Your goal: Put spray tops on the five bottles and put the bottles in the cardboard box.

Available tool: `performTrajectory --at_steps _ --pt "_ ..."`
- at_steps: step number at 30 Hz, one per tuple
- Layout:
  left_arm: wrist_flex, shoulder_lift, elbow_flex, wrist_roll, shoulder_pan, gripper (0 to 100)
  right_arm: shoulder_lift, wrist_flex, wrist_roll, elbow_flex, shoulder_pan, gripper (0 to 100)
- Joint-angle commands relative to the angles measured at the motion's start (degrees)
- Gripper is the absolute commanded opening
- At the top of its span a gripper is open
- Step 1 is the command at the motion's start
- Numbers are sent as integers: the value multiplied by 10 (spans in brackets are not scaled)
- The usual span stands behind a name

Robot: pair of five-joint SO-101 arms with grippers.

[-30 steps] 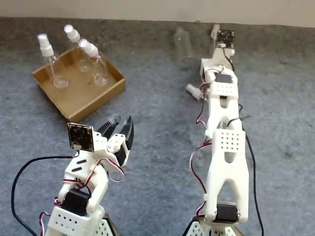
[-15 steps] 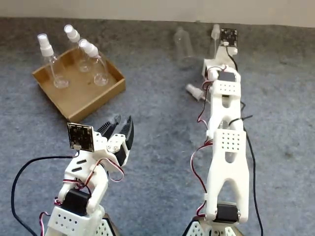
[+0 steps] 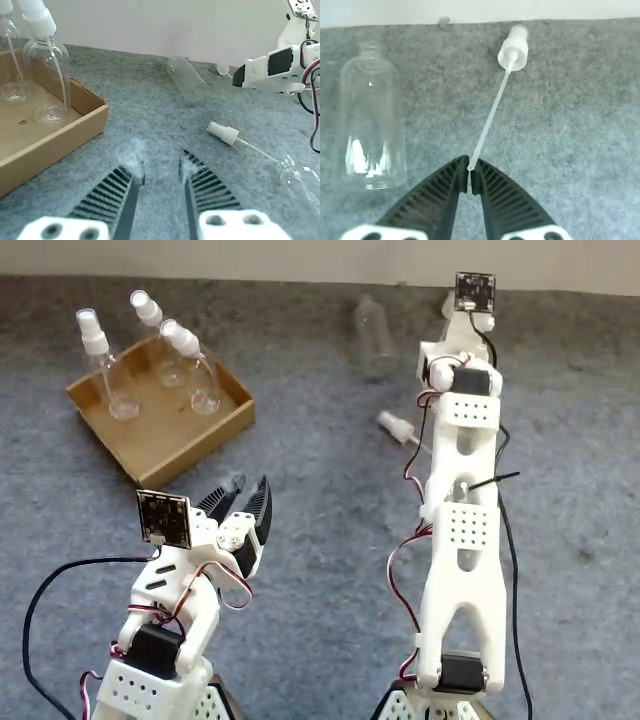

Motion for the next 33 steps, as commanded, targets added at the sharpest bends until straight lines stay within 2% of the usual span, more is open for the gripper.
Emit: performTrajectory --at_steps 1,7,18,33 --pt "1 -4 6 -6 -9 85 -15 2 7 -56 6 6" --pt "1 -4 6 -6 -9 85 -29 12 7 -58 6 5" --pt "1 -4 6 -6 -9 85 -122 141 7 -58 5 5" --pt "1 -4 6 -7 -9 85 -274 315 7 -57 -50 5"
